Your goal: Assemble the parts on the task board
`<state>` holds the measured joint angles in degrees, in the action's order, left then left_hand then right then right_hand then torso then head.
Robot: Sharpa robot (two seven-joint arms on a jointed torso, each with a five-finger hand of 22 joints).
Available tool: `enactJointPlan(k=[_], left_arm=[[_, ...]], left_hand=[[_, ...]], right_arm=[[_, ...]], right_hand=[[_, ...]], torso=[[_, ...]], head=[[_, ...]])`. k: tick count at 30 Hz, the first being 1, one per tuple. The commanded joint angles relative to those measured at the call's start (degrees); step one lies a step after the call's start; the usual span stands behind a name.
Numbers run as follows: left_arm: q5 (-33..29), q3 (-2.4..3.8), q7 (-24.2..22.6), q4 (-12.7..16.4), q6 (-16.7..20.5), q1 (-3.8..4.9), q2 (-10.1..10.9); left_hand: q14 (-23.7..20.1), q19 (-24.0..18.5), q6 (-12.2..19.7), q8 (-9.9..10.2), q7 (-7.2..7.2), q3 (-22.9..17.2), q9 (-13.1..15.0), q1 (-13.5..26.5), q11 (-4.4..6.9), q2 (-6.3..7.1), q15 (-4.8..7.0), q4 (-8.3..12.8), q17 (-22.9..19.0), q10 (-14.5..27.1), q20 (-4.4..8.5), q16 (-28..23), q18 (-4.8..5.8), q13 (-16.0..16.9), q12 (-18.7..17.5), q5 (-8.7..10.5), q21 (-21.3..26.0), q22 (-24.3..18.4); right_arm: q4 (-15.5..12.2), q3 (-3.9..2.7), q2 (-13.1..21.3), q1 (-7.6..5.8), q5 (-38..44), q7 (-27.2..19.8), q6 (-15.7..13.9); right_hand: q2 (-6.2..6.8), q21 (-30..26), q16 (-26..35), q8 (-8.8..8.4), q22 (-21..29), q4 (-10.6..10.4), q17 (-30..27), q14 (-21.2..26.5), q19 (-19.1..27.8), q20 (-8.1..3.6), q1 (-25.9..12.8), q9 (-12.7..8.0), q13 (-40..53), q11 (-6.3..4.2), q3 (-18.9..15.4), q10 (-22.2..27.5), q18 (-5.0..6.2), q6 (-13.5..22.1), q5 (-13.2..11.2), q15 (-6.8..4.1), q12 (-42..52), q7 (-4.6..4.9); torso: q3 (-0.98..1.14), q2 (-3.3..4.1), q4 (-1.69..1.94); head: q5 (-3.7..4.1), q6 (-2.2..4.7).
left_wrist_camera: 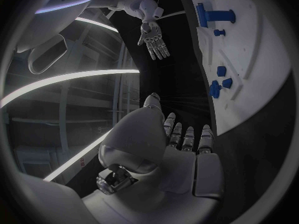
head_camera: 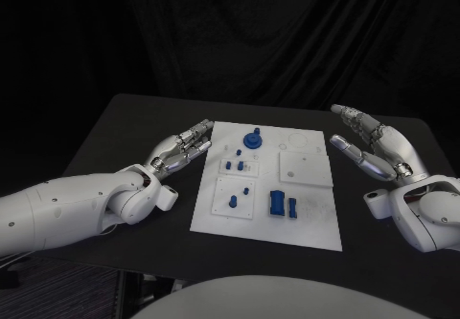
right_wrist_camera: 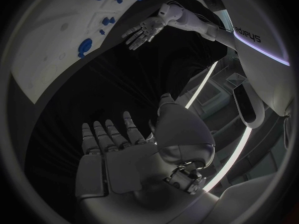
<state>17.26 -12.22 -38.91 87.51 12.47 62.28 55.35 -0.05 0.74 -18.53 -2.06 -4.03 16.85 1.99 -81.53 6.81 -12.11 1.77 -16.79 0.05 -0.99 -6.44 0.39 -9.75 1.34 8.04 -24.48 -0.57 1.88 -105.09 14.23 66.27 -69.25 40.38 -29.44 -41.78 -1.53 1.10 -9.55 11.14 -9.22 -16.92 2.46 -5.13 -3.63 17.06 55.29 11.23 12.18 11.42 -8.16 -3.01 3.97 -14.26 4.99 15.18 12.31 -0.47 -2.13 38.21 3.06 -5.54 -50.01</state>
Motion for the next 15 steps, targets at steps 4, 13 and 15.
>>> enactJointPlan(k=[4, 13, 15], left_arm=[[0.63, 0.05, -11.96, -0.71, 3.07, 0.18, -1.10], [0.25, 0.03, 0.02, -1.23, 2.17, 0.05, -1.47], [-0.13, 0.29, 0.21, -1.15, 2.81, 0.00, -1.67]], left_hand=[[0.05, -0.09, 4.90, 0.54, -2.47, 0.55, -0.40, 0.89, 1.76, 0.20, 0.64, 0.03, -0.05, 0.35, -0.47, -0.39, -0.31, -0.09, -0.43, 1.06, 0.02, -0.11], [0.05, -0.74, 18.53, 2.06, -6.13, -4.91, -1.99, 25.22, -2.60, 3.73, -1.77, 5.11, -0.05, 0.99, 1.26, -0.39, 2.92, -1.34, -2.64, 8.43, 0.57, -1.88], [0.05, -0.74, 18.53, 2.06, -5.48, -5.67, -1.99, 29.66, -6.81, 4.29, -1.77, 5.87, -0.05, 0.99, 1.29, -0.39, 2.92, -1.34, -3.13, 9.70, 0.57, -1.88]], right_arm=[[1.22, 0.01, -0.69, -0.08, -6.60, -5.84, 7.05], [1.92, 0.02, -1.23, 0.01, -5.46, -4.59, 5.74], [2.16, -0.24, -1.60, 0.18, -6.09, -4.52, 5.60]], right_hand=[[0.62, -0.24, 1.59, -4.99, 1.81, 0.01, -0.82, 2.27, 0.62, 0.01, 0.40, -5.36, -3.93, -1.67, 1.07, 1.08, -0.59, 3.98, -0.09, -0.75, -1.57, -1.98], [1.53, -1.10, 4.44, -11.14, 5.09, 6.26, -2.46, 5.13, 3.63, -6.30, -17.54, -11.23, -12.18, -5.23, 3.65, 3.01, -3.97, 9.48, -4.99, -6.28, -5.39, 0.47], [1.53, -1.10, 9.55, -11.14, 9.22, 9.99, -2.46, 5.13, 3.63, -10.05, -31.22, -11.23, -12.18, -7.38, 8.16, 3.01, -3.97, 14.26, -4.99, -9.38, -7.82, 0.47]], torso=[[0.49, -1.49, -0.35], [0.50, -1.53, -0.28], [0.53, -1.64, -0.34]], head=[[-0.68, 0.01], [-0.73, 0.03], [-0.60, 0.35]])
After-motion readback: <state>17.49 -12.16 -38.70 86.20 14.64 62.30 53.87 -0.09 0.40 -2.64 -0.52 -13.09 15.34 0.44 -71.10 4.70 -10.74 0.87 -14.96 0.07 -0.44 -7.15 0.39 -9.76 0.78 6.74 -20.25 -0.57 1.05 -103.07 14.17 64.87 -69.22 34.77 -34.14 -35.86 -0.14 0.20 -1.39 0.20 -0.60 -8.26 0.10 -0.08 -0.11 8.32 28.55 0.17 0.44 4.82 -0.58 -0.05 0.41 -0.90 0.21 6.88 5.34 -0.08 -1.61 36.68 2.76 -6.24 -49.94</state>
